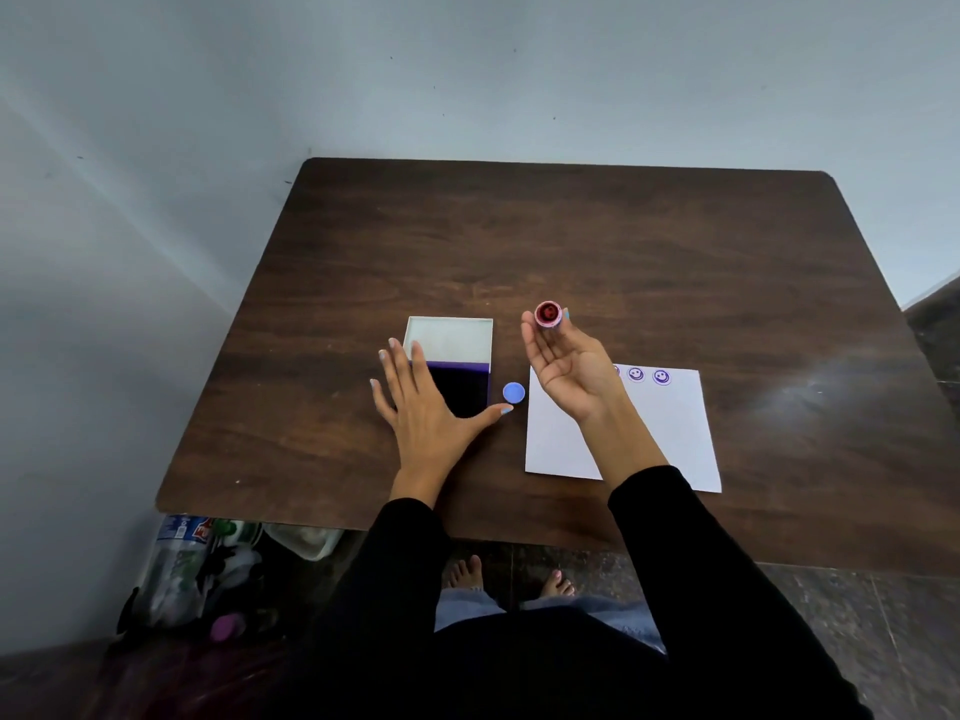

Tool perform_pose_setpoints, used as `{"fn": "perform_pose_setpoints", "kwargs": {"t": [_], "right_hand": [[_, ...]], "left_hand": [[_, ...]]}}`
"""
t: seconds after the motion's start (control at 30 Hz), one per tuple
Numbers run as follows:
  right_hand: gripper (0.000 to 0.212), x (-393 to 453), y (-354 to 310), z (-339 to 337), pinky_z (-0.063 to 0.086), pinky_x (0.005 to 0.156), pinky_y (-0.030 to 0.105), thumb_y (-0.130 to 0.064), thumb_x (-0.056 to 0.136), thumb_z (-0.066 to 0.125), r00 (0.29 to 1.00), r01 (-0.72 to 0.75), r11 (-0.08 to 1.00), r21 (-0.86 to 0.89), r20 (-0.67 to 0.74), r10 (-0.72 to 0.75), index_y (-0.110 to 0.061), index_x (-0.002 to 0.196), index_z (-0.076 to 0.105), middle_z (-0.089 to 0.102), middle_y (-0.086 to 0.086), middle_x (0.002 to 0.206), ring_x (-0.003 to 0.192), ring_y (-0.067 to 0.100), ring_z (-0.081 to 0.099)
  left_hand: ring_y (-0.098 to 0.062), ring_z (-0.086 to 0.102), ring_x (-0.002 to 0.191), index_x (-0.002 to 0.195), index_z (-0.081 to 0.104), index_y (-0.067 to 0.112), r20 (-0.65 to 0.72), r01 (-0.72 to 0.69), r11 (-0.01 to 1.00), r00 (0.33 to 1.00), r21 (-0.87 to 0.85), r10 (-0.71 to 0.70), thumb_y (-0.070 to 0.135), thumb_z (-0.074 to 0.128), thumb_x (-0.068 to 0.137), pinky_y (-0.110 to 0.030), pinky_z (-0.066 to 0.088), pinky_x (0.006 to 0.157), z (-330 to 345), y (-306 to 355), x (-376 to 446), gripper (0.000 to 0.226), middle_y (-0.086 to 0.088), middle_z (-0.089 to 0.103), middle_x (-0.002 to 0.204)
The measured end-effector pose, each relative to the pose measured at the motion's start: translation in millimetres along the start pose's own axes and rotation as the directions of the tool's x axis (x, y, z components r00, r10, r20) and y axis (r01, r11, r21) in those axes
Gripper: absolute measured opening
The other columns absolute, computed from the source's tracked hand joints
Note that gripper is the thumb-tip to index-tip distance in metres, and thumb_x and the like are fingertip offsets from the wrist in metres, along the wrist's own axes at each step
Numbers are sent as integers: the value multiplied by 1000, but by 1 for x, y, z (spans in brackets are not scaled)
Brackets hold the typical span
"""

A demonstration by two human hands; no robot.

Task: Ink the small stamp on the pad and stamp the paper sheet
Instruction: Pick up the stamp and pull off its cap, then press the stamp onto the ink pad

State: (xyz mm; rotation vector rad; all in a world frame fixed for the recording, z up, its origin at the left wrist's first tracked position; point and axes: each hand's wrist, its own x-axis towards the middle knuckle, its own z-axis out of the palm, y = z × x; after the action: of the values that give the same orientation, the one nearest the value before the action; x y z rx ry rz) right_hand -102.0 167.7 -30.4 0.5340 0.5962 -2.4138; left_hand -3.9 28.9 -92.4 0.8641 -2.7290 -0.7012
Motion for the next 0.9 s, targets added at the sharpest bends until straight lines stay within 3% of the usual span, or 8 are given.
{"fn": "perform_pose_setpoints", "kwargs": {"t": [0.1,0.2,0.33,0.5,0.57,0.67,0.77,0.9], "right_hand": [[28,0,9,1,61,75,34,-6,91,55,1000,-20,1000,1,-16,20,4,72,73,75,17,79,77,27,74],[17,1,19,0,60,78,33,-6,90,57,998,-39,999,-19,-44,38,4,86,70,75,17,83,85,26,72],[11,4,31,1,55,92,34,-5,89,58,994,-65,993,-98,-93,56,2,93,65,74,16,84,86,24,70],[19,11,47,0,53,86,34,-2,94,51,994,-26,937,-348,-111,-14,4,111,58,65,18,108,100,25,64],[27,13,58,-2,53,88,35,-4,92,55,981,75,778,-623,-96,-171,3,119,56,64,19,113,101,23,62],[29,11,76,-6,52,93,33,-7,86,64,911,220,275,-936,96,-402,-7,115,64,70,13,112,100,19,65],[28,7,90,-9,51,93,30,-5,83,65,884,305,-8,-952,287,-369,-7,110,68,72,12,108,100,22,67],[29,5,103,-14,44,97,33,-9,86,61,862,338,-322,-884,429,-271,-7,115,66,69,13,114,108,27,60]], "left_hand": [[-21,-8,147,149,2,9,26,57,998,998,32,-58,94,49,40,-43,-7,115,-4,-14,-3,146,-9,0,160],[-20,-5,147,149,0,9,82,108,994,991,16,-109,100,37,35,-41,-3,118,-5,-26,-9,151,-8,-1,160],[-21,-4,147,149,2,8,114,64,996,991,66,-71,99,36,37,-38,-3,118,-4,-31,-14,148,-9,0,160],[-22,0,147,148,7,6,91,54,995,994,83,-62,97,40,41,-37,-3,117,-3,-33,-17,144,-11,6,159],[-22,3,147,148,10,3,71,55,996,996,73,-60,96,41,41,-36,-1,117,-2,-33,-19,144,-13,9,159],[-23,4,147,147,13,1,63,51,996,996,69,-55,95,40,42,-36,0,118,-1,-33,-19,143,-15,11,158],[-23,2,147,147,12,1,76,48,996,996,70,-54,91,40,47,-34,-4,117,-1,-35,-17,138,-16,9,158],[-27,0,147,147,11,-1,76,37,995,996,94,-44,77,39,58,-37,-5,117,1,-35,-15,122,-19,8,158]]}}
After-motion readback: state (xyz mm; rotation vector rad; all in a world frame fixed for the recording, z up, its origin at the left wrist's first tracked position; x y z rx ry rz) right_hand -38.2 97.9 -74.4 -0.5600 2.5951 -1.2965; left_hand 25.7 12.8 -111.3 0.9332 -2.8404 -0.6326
